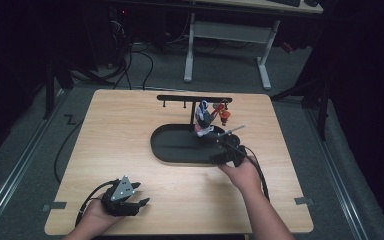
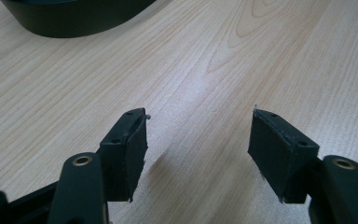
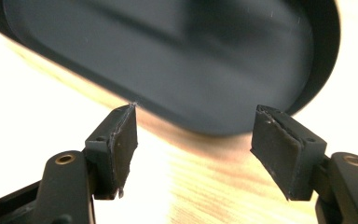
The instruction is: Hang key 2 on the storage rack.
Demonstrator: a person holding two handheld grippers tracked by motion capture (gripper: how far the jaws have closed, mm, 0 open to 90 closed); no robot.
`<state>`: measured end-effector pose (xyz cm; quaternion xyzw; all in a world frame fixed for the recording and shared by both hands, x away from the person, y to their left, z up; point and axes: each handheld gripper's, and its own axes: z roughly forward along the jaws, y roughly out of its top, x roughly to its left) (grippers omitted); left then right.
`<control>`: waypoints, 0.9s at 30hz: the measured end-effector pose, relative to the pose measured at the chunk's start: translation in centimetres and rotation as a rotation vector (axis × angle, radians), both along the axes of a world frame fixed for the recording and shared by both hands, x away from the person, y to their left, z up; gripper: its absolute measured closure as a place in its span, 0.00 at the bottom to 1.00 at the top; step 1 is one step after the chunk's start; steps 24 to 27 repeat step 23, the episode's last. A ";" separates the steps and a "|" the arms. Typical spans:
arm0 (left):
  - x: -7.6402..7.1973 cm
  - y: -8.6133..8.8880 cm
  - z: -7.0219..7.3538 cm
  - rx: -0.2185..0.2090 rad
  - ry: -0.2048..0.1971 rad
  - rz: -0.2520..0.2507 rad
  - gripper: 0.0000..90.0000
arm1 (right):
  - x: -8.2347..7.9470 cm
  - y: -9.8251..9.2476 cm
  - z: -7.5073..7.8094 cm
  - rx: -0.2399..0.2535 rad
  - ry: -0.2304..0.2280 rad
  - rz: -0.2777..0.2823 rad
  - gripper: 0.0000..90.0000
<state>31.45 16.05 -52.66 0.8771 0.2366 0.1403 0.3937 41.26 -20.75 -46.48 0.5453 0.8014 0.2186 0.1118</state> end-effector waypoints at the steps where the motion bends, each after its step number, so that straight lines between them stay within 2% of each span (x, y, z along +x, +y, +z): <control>1: 0.0 0.0 0.0 0.000 0.000 0.003 0.41 | -0.7 -0.2 -0.7 -0.010 -0.031 0.009 0.35; 2: 0.0 0.0 0.0 -0.001 0.000 0.006 0.41 | -1.4 -0.4 -1.5 -0.023 -0.056 0.014 0.35; 3: 0.1 0.0 0.0 0.000 0.003 0.007 0.41 | -2.2 -0.6 -2.2 -0.014 -0.073 0.008 0.35; 5: 0.2 0.0 -0.1 -0.001 0.005 0.010 0.41 | -3.9 -1.2 -3.5 0.019 -0.117 0.004 0.36; 8: 0.2 -0.1 -0.1 -0.004 0.007 0.012 0.41 | -6.3 -2.1 -4.6 0.084 -0.193 -0.020 0.34; 10: 0.2 -0.2 -0.1 -0.003 0.009 0.012 0.41 | -8.5 -2.8 -5.5 0.139 -0.268 -0.046 0.33; 12: 0.3 -0.3 -0.1 -0.013 0.010 0.013 0.41 | -10.0 -3.5 -6.1 0.147 -0.335 -0.034 0.34; 13: 0.2 -0.3 0.0 -0.018 0.009 0.012 0.41 | -10.2 -3.7 -5.8 0.157 -0.334 -0.036 0.30; 16: 0.2 -0.5 0.0 -0.007 0.007 0.008 0.41 | -10.7 -4.2 -5.3 0.147 -0.382 -0.046 0.29; 18: 0.1 -0.5 0.0 -0.009 0.002 0.008 0.41 | -10.7 -4.1 -5.2 0.163 -0.394 -0.054 0.28; 20: 0.0 -0.4 0.1 -0.010 0.000 0.007 0.41 | -10.5 -3.8 -5.3 0.144 -0.408 -0.042 0.28; 23: -0.1 -0.1 0.2 -0.010 -0.005 0.008 0.41 | -10.2 -3.2 -5.6 0.126 -0.390 -0.027 0.28; 27: -0.1 -0.1 0.2 -0.010 -0.005 0.008 0.41 | -10.2 -3.2 -5.6 0.126 -0.390 -0.027 0.28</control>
